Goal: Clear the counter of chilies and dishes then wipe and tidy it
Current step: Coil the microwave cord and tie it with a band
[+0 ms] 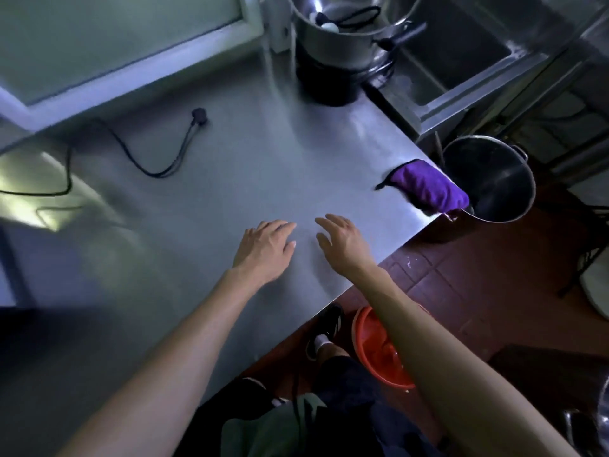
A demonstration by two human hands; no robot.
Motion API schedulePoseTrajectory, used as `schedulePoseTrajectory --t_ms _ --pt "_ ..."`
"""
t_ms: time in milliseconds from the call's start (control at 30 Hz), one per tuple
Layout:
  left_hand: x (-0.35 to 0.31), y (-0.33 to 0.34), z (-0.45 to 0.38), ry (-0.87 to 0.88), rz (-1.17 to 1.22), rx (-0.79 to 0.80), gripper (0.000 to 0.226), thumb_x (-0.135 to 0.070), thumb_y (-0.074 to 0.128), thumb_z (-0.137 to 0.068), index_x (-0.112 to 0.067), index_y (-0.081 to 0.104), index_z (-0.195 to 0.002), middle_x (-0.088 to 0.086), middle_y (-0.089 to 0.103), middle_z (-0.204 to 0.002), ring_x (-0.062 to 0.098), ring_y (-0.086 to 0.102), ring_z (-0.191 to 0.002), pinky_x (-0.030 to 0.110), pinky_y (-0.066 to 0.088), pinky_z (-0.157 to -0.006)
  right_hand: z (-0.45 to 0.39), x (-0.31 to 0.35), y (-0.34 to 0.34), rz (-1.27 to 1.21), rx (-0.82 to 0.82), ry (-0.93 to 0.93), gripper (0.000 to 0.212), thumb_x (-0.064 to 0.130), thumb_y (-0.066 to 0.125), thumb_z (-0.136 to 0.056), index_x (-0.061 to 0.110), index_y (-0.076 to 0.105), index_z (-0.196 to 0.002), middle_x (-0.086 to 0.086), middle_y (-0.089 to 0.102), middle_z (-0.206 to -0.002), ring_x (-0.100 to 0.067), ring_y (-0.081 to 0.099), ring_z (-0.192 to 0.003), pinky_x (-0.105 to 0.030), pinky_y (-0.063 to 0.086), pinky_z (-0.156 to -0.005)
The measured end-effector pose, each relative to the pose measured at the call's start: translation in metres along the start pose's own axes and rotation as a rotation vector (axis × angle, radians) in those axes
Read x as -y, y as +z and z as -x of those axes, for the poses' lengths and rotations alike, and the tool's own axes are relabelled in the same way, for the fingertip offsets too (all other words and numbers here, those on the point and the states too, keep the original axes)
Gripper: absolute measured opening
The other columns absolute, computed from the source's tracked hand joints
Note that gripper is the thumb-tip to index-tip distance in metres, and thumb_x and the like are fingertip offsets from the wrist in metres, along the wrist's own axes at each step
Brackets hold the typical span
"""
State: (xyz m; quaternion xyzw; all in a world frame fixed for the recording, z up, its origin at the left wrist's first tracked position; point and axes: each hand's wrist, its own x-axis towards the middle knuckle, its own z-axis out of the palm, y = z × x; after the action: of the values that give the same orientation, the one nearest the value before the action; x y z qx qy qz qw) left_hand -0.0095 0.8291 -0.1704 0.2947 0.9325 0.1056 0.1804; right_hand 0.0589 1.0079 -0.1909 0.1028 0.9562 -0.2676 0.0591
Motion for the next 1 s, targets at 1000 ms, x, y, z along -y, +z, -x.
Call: schedulePoseTrajectory --t_ms 1000 --pt "0.206 -0.042 0.221 -0.436 0.211 -0.272 0.042 -0.033 0.050 -0.098 -0.023 0.054 -0.139 -0.002 0.057 -0.141 0.023 0.051 -0.128 0.038 0.043 -0.104 0.002 0.249 0.085 0.194 0.299 -0.339 0.041 0.033 0.049 -0.103 0.022 0.052 -0.142 -0.008 0.034 -0.159 -0.025 0.018 -0.150 -0.043 0.025 -0.120"
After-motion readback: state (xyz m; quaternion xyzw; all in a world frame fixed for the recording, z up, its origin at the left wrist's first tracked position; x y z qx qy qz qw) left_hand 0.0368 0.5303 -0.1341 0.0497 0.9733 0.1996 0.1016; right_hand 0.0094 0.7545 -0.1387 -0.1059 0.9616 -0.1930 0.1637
